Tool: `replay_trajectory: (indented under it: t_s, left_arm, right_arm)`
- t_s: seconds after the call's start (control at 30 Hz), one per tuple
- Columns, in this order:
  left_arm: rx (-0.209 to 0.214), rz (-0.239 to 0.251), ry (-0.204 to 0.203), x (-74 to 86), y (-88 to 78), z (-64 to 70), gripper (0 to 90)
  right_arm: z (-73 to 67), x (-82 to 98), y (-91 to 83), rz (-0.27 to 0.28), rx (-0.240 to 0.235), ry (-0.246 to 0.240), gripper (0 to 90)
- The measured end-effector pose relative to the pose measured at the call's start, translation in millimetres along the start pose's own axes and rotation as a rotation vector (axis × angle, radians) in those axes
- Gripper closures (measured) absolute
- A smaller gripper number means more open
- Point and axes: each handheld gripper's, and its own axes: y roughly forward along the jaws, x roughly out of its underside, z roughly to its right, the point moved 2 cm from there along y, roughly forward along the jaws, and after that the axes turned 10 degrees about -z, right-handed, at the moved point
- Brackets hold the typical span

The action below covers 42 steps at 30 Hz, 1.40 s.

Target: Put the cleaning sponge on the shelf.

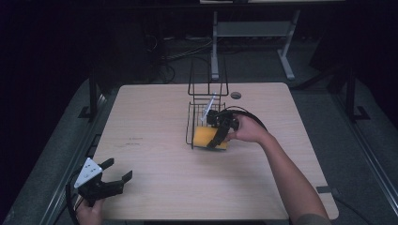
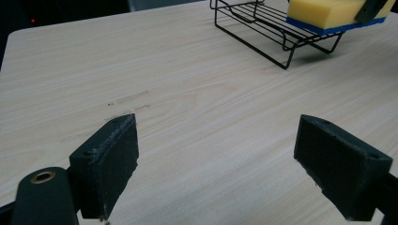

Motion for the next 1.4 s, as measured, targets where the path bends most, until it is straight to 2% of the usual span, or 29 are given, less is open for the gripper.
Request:
replay_trajectory:
  t_s: [0.17,0.27,0.37,0.47,0.57,0.73,0.8,0.9,1.0,1.13,1.2,1.4]
  left_arm:
    - [-0.003,0.0,-0.001,0.1,-0.1,-0.1,13.4]
    - [-0.002,-0.001,-0.002,0.4,-0.2,-0.6,13.4]
    - [-0.004,0.001,-0.005,0.6,-0.5,-1.1,13.4]
    - [-0.004,0.0,-0.005,0.9,-0.7,-1.1,13.4]
    - [-0.003,-0.001,-0.005,1.0,-0.7,-1.0,13.4]
    - [-0.001,-0.001,-0.006,0.9,-0.1,-1.2,13.4]
    - [-0.001,-0.001,-0.007,0.9,-0.3,-1.0,13.4]
    - [-0.001,0.001,-0.007,1.2,-0.3,-0.9,13.4]
    - [0.0,0.002,-0.008,1.4,-1.0,-1.2,13.4]
    - [-0.001,0.001,-0.006,1.6,-1.8,-1.3,13.4]
    - [-0.003,0.003,-0.007,2.0,-2.3,-1.1,13.4]
    - [0.0,0.004,-0.005,1.4,-2.8,-0.7,13.4]
  right_arm:
    - [6.3,-3.5,-0.8,0.019,-0.018,0.002,21.7]
    - [10.6,-5.0,0.6,-0.026,0.0,-0.001,21.7]
    - [14.2,-8.4,-0.6,-0.028,0.0,-0.001,21.7]
    - [19.3,-9.4,-1.2,-0.004,-0.015,0.011,21.7]
    - [24.6,-9.3,-0.3,-0.024,-0.005,0.017,21.7]
    - [28.2,-16.0,-2.7,-0.02,-0.005,0.011,21.7]
    - [30.7,-18.5,-3.1,-0.002,-0.024,0.016,21.7]
    - [35.4,-22.2,-2.9,-0.033,-0.005,0.02,21.7]
    - [40.7,-25.4,-2.9,-0.008,-0.01,0.016,21.7]
    - [47.9,-23.2,-0.1,0.0,-0.02,0.039,21.7]
    - [49.9,-21.9,-0.4,0.001,-0.005,0.045,21.7]
    - [51.8,-20.8,-1.5,0.012,0.002,0.047,21.6]
